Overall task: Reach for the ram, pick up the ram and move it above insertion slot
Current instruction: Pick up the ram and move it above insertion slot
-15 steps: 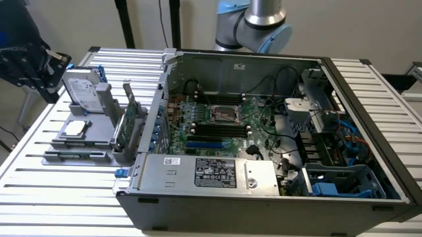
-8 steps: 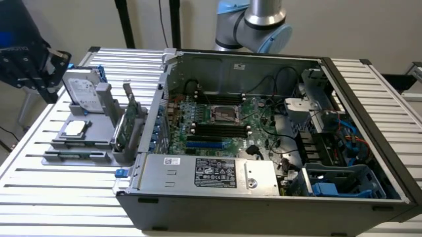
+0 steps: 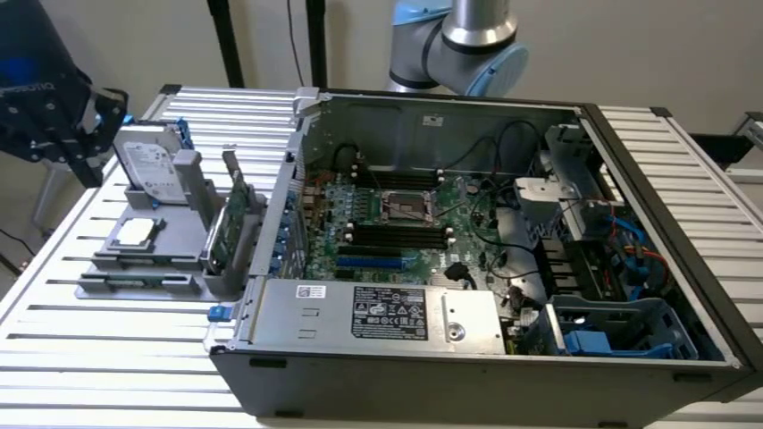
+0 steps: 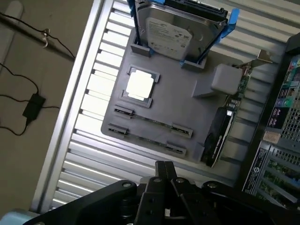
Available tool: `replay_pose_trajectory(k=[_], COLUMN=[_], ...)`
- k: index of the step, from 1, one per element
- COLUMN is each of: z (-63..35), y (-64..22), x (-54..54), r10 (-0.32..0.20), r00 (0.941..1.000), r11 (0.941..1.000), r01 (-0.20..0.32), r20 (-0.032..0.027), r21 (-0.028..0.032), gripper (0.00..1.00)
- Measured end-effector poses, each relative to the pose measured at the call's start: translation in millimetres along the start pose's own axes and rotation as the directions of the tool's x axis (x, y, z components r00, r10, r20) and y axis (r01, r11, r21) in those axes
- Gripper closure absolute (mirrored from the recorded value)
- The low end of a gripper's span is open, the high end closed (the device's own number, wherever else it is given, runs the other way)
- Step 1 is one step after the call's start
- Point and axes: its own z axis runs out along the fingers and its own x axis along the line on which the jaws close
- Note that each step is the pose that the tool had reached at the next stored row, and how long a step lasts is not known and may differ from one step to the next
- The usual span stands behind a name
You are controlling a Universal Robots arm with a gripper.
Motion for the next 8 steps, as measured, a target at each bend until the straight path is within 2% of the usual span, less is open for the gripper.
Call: replay_pose_trajectory(k=[4,8], z=[0.1,0.1], y=[0.0,0.0], x=[0.0,0.0], r10=[-0.073,-0.145], r00=[0.9973,0.9894], r11=[0.9973,0.9895], r01=[0.073,0.145], r20=[-0.0029,-0.0059], r21=[0.0001,-0.0001], gripper=[0.89,0.89])
